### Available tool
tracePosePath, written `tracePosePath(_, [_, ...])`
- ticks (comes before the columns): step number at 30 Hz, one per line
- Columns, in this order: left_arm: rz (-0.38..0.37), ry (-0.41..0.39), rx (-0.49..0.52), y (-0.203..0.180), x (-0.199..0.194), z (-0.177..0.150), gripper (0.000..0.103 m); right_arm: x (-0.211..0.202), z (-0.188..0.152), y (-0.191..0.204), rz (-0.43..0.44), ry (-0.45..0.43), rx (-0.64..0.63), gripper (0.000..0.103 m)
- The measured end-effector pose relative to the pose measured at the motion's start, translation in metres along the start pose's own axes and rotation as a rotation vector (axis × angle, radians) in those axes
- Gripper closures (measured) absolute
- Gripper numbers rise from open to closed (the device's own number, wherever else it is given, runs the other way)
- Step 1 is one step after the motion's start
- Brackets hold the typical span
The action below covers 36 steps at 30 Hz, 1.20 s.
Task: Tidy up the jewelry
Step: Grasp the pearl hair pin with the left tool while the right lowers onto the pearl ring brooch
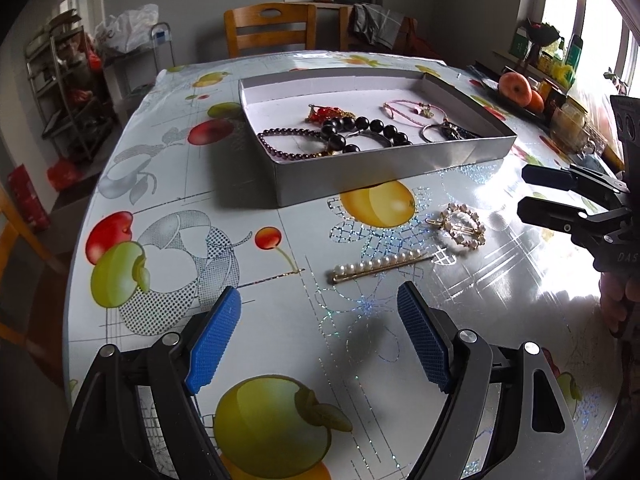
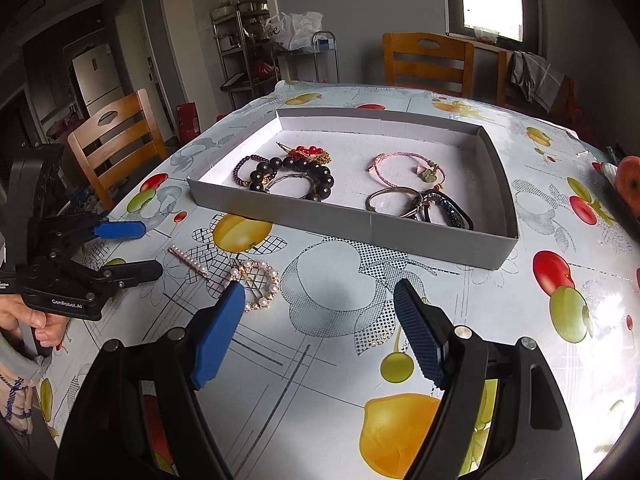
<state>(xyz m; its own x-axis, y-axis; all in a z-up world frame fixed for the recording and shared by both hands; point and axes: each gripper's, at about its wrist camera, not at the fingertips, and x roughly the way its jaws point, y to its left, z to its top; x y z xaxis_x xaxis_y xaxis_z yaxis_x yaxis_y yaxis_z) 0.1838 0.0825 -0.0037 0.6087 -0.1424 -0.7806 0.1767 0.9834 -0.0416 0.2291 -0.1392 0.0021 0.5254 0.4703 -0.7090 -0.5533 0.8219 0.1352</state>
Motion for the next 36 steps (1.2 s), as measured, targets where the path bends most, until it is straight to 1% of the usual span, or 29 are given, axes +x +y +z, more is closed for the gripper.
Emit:
tracePosePath(8, [0.001,0.011,0.039,-0.008,0.003,0.0,0.022,0.005,-0.002,0.006,0.017,0.021,-0.014,0.026])
tracePosePath(11, [0.002,0.006,0.066,-0.014,0.004,0.002,0.024,0.008,-0.002,0.008,0.016,0.03,-0.021,0.026])
tracePosePath(13, [0.024,-0.012,0.091,-0.017,0.004,0.006,0.024,0.01,-0.002,0.01,0.016,0.041,-0.028,0.026])
tracePosePath(15, [0.02,-0.026,0.116,-0.02,0.006,0.011,0.024,0.012,-0.002,0.012,0.016,0.051,-0.037,0.026])
tracePosePath(17, [0.019,-0.021,0.145,-0.024,0.011,0.015,0.024,0.015,-0.002,0.015,0.013,0.061,-0.046,0.026])
tracePosePath(18, [0.012,-0.013,0.162,-0.027,0.013,0.017,0.026,0.016,-0.002,0.015,0.014,0.065,-0.049,0.026])
tracePosePath(19, [0.004,-0.002,0.177,-0.03,0.016,0.017,0.031,0.016,-0.002,0.015,0.015,0.069,-0.049,0.026])
tracePosePath(20, [-0.009,0.003,0.187,-0.032,0.017,0.018,0.04,0.017,-0.001,0.015,0.015,0.071,-0.048,0.026])
tracePosePath(21, [-0.023,-0.001,0.187,-0.033,0.016,0.018,0.046,0.017,-0.001,0.015,0.015,0.073,-0.046,0.026])
tracePosePath(22, [-0.037,0.0,0.185,-0.033,0.016,0.017,0.057,0.017,-0.001,0.014,0.016,0.074,-0.045,0.026])
tracePosePath(23, [-0.046,-0.001,0.181,-0.032,0.016,0.017,0.06,0.018,-0.001,0.014,0.017,0.076,-0.045,0.026])
tracePosePath(26, [-0.027,-0.005,0.164,-0.03,0.015,0.015,0.082,0.02,-0.001,0.017,0.018,0.083,-0.055,0.026])
tracePosePath(28, [-0.008,-0.006,0.151,-0.028,0.014,0.014,0.089,0.022,-0.001,0.019,0.021,0.09,-0.066,0.026])
tracePosePath(29, [0.001,-0.006,0.143,-0.027,0.013,0.013,0.092,0.023,-0.001,0.021,0.022,0.093,-0.073,0.026])
tracePosePath(33, [0.005,-0.002,0.131,-0.025,0.009,0.011,0.093,0.031,0.002,0.03,0.024,0.112,-0.112,0.026])
tracePosePath(35, [0.013,0.001,0.137,-0.026,0.01,0.011,0.092,0.036,0.005,0.035,0.026,0.121,-0.134,0.026])
tracePosePath(36, [0.015,0.002,0.139,-0.026,0.01,0.012,0.089,0.039,0.007,0.038,0.026,0.126,-0.145,0.026])
